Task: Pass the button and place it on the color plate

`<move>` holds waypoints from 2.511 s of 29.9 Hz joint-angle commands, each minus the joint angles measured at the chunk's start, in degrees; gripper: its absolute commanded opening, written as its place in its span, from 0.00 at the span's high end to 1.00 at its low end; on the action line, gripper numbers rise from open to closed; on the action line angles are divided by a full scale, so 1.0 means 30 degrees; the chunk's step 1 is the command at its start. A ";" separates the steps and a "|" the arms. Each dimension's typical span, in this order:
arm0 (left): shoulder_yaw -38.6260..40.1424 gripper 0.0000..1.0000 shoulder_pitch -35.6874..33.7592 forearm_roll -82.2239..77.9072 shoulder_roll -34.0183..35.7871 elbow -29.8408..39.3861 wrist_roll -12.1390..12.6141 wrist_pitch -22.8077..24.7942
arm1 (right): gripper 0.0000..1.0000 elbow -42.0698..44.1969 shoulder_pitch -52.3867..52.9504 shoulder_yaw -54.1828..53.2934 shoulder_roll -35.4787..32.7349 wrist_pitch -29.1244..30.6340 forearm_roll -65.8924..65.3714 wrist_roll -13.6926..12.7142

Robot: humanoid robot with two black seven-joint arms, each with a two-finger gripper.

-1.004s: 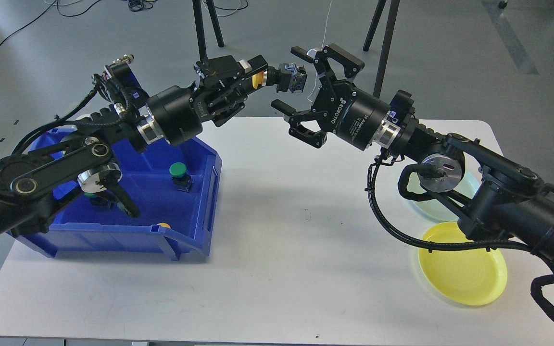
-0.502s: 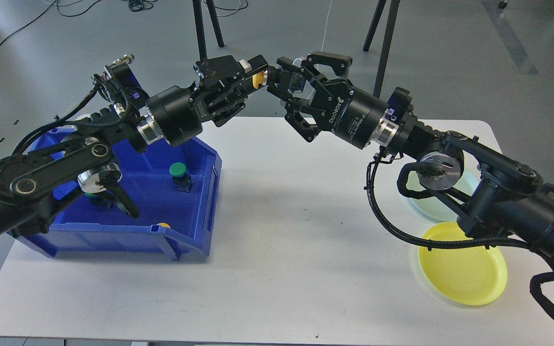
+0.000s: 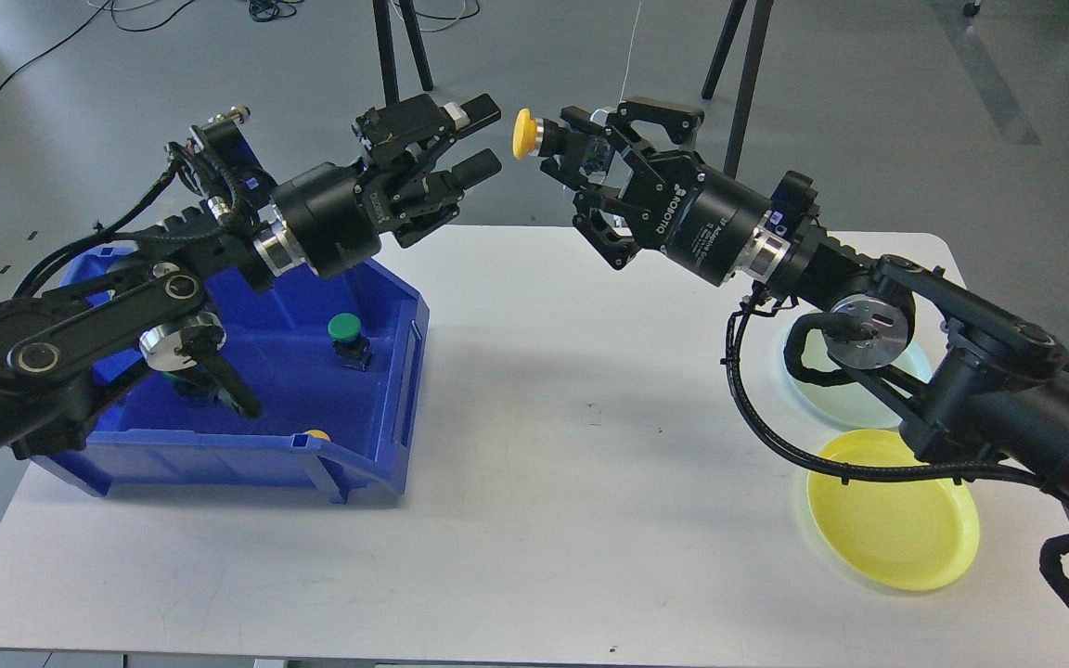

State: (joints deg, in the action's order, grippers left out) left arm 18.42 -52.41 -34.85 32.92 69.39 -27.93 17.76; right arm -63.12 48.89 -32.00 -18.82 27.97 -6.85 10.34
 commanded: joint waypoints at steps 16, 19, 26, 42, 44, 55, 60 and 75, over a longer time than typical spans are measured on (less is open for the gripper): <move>-0.0279 0.01 -0.0198 -0.2610 0.6456 -0.0570 -0.0024 0.1724 | 1.00 -0.7086 -2.1096 -0.8814 -0.9287 -0.4254 0.2974 0.0157; -0.0308 0.01 -0.0168 -0.8313 0.6924 -0.0541 -0.0024 0.2163 | 1.00 -0.6469 -2.2065 -0.8756 -0.8904 -0.3875 0.5265 0.0186; -0.0951 0.01 -0.0197 -2.0421 0.6955 -0.2587 -0.0024 0.2952 | 0.93 -0.6381 -2.2478 -0.8872 -0.7528 -0.3581 0.5945 0.0274; -0.2652 0.01 -0.0169 -2.4683 0.4321 -0.8740 -0.0024 0.3412 | 0.01 -0.5238 -2.2449 -0.9136 -0.7058 -0.2704 0.7439 0.0303; -0.2652 0.01 -0.0168 -2.4683 0.4056 -0.9094 -0.0024 0.3412 | 0.01 -0.5238 -2.2449 -0.9165 -0.7058 -0.2439 0.7439 0.0303; -0.2740 0.01 -0.0139 -2.4683 0.2738 -1.0618 -0.0024 0.3412 | 0.01 -0.5238 -2.2566 -0.9547 -0.7087 -0.1853 0.7468 0.0333; -0.3530 0.03 -0.0139 -2.4624 0.2270 -1.1114 -0.0024 0.3412 | 0.01 -0.5238 -2.2654 -0.9576 -0.7087 -0.1706 0.7468 0.0362; -0.4879 0.17 -0.0110 -2.4361 0.0715 -1.3695 -0.0024 0.3250 | 0.01 -0.5238 -2.2947 -0.9752 -0.7087 -0.0974 0.7585 0.0362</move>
State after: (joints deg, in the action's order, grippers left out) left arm 3.79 -52.73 -108.04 35.09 28.33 -28.00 27.96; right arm -78.84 -19.82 -61.25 -40.08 24.80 15.76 11.43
